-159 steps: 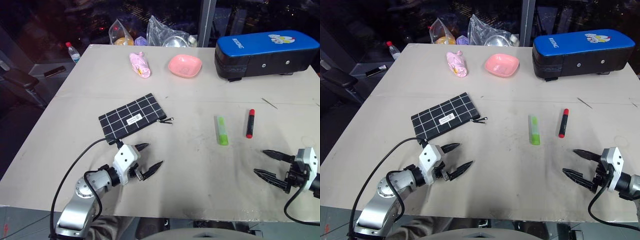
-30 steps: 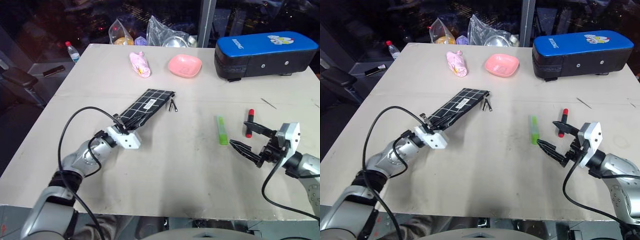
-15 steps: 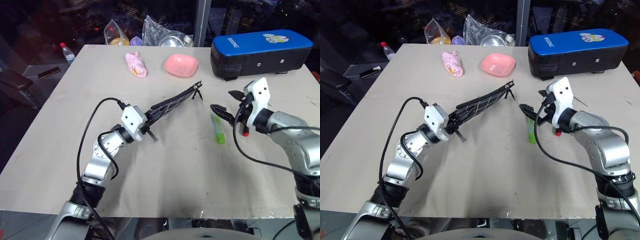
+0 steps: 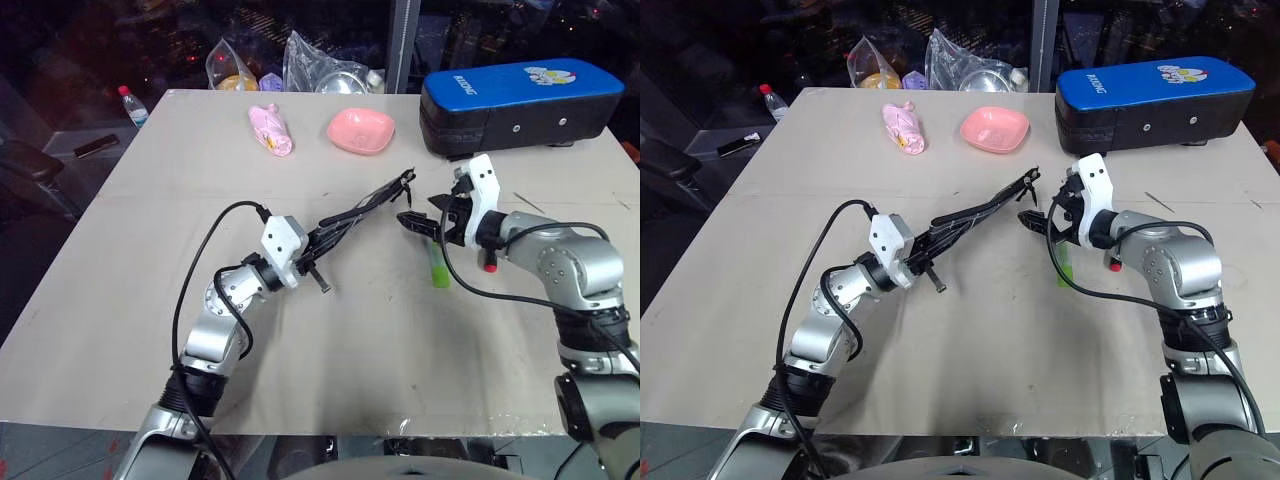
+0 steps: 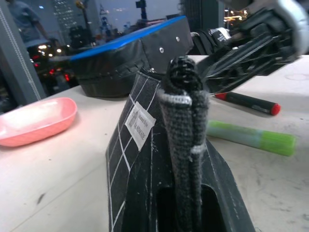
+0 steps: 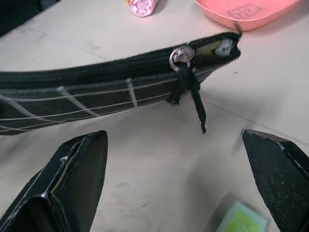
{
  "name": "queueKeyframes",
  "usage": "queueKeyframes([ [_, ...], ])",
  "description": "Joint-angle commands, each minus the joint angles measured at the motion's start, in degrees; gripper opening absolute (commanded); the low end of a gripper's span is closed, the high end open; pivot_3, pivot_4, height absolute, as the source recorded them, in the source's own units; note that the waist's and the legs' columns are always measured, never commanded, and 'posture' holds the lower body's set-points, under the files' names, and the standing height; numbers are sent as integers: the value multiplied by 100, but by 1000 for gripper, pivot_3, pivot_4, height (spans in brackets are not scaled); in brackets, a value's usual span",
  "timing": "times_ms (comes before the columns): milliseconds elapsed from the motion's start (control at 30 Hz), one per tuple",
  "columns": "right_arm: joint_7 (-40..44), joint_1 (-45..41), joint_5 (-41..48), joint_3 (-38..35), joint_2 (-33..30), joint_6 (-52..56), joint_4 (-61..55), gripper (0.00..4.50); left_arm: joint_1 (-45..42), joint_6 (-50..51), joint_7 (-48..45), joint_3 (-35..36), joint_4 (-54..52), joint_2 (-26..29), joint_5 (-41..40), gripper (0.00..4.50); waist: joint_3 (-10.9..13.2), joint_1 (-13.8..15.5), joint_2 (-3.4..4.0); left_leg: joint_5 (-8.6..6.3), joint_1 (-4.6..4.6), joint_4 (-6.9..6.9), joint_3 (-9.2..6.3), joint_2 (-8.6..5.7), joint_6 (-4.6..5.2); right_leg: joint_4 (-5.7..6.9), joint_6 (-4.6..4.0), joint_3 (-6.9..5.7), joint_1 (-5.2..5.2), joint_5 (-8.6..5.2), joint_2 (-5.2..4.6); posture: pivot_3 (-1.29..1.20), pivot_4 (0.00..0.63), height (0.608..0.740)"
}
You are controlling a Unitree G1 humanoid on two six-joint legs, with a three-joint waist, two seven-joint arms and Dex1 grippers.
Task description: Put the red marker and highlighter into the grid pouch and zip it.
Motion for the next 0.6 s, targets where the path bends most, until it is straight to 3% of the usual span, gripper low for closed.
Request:
queueKeyframes([
  [33, 187, -306, -205, 89, 74, -389, 237, 4500, 58, 15, -117, 163, -292, -18, -52, 50, 0, 0, 0, 0, -1, 0, 1, 0, 0, 0, 0, 0, -1, 0, 0, 0, 150, 740],
  [167, 392, -596, -504, 268, 242, -886, 780, 4500, 136, 58, -191, 189, -370, -54, -23, 50, 1, -3, 1, 0, -6, -1, 4, 1, 0, 1, 0, 4, -11, 0, 0, 0, 150, 740],
  [267, 500, -744, -670, 315, 316, -1157, 1023, 3752, 154, 68, -152, 243, -388, -89, 40, 0, 1, -3, 1, 0, -14, -1, 7, 1, 0, 3, 0, 6, -21, 0, -1, 0, 150, 740],
  [500, 714, -726, -838, 327, 293, -1319, 974, 169, 155, 19, -57, 299, -349, -156, 207, 0, 2, 0, 1, 0, -20, -1, 8, 1, 0, 1, 0, 6, -26, 0, -4, 0, 150, 740],
  [600, 796, -684, -983, 418, 211, -1354, 825, 73, 106, -60, 26, 319, -267, -183, 363, 0, 2, -1, 2, 0, -20, -2, 8, 1, 0, 2, 0, 6, -27, 0, -4, 0, 150, 740],
])
